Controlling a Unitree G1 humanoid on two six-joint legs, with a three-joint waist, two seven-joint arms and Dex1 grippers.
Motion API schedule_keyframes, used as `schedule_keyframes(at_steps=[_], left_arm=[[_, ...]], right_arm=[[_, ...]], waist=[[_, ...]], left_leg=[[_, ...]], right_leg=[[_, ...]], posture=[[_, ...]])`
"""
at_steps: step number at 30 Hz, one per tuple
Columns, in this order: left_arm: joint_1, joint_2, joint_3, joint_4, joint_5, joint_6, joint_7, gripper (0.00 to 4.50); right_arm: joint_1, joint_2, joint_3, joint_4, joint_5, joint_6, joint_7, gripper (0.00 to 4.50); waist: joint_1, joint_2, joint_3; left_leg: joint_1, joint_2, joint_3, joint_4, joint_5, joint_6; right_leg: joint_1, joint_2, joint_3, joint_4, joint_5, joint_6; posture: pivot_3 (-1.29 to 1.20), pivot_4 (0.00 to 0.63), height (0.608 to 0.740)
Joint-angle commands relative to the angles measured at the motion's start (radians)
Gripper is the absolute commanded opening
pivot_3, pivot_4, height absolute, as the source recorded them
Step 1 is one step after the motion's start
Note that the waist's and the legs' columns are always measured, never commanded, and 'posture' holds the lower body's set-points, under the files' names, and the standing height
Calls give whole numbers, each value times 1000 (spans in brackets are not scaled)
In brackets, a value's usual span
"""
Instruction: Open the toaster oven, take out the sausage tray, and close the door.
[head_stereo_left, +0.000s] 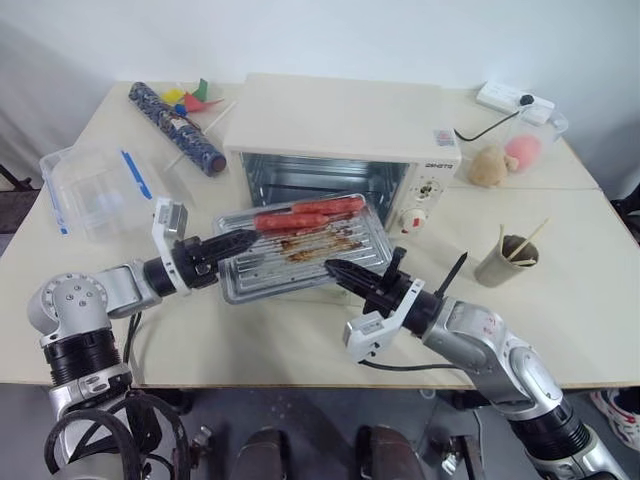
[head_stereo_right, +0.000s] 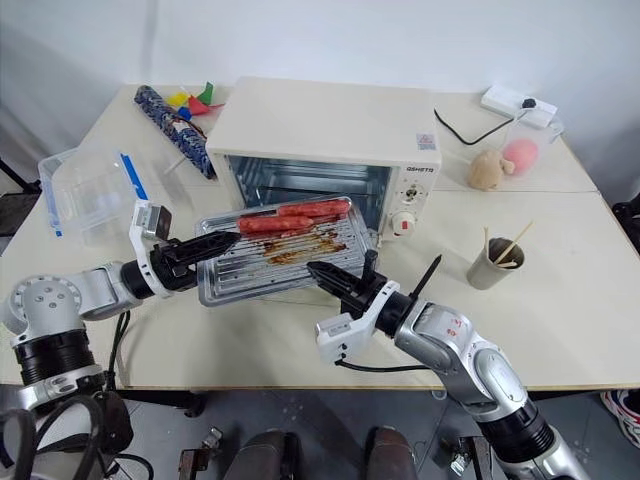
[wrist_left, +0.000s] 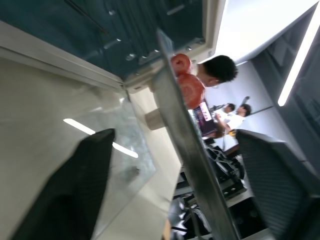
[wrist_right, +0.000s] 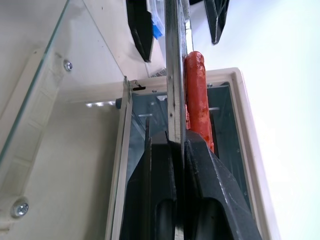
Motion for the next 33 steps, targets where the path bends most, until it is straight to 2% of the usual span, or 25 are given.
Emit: schedule_keyframes(at_steps=[1, 6, 10, 11, 21, 22, 24, 26, 33], left_arm=[[17, -16, 31, -36, -52, 48, 31, 2844], [30, -28, 57, -29, -115, 83, 114, 1291], [51, -21, 52, -7, -205, 83, 203, 185], [53, -20, 50, -3, -221, 83, 225, 24], [91, -40, 49, 17, -406, 83, 421, 24], [97, -42, 47, 21, -424, 83, 444, 0], [110, -46, 44, 31, -450, 83, 484, 0], [116, -53, 48, 42, -483, 80, 515, 0], [148, -51, 15, 59, -643, 23, 623, 0]], right_arm=[[-1, -3, -34, -52, 23, -14, -8, 0], [-8, -6, -42, -41, 21, -18, -14, 0], [-15, 1, -37, -34, 18, -24, -19, 0], [-15, 2, -36, -34, 18, -26, -19, 0], [-18, 16, -32, -16, 36, -39, -6, 0], [-19, 20, -33, -18, 42, -38, -4, 491], [-20, 27, -32, -21, 66, -36, 6, 849], [-19, 27, -28, -21, 80, -36, 17, 1396], [5, 6, -15, -37, 174, -39, 92, 3576]], waist=[[0, 0, 0], [0, 0, 0], [1, 0, 0], [1, 0, 0], [1, 0, 0], [1, 0, 0], [0, 0, 0], [0, 0, 0], [1, 0, 0]], left_leg=[[0, 0, 0, 0, 0, 0], [0, 0, 0, 0, 0, 0], [0, 0, -3, 0, 0, 0], [0, 0, -3, 0, 0, 0], [1, 0, -3, -1, 0, 0], [1, 0, -3, -1, 0, 0], [1, 0, -3, -1, 0, 0], [2, 0, -3, -1, 0, 0], [2, 0, -3, -1, 0, 0]], right_leg=[[0, 0, 0, 0, 0, 0], [0, 0, 0, 0, 0, 0], [0, 0, 1, 0, 0, 0], [0, 0, 1, 0, 0, 0], [0, 0, 1, 0, 0, 0], [0, 0, 1, 0, 0, 0], [0, 0, 1, 0, 0, 0], [1, 0, 2, 0, 0, 0], [1, 0, 2, -1, 0, 0]], posture=[[0, 150, 740], [0, 150, 740], [0, 150, 740], [0, 150, 740], [0, 150, 740], [0, 150, 740], [0, 150, 740], [0, 150, 740], [0, 150, 740]])
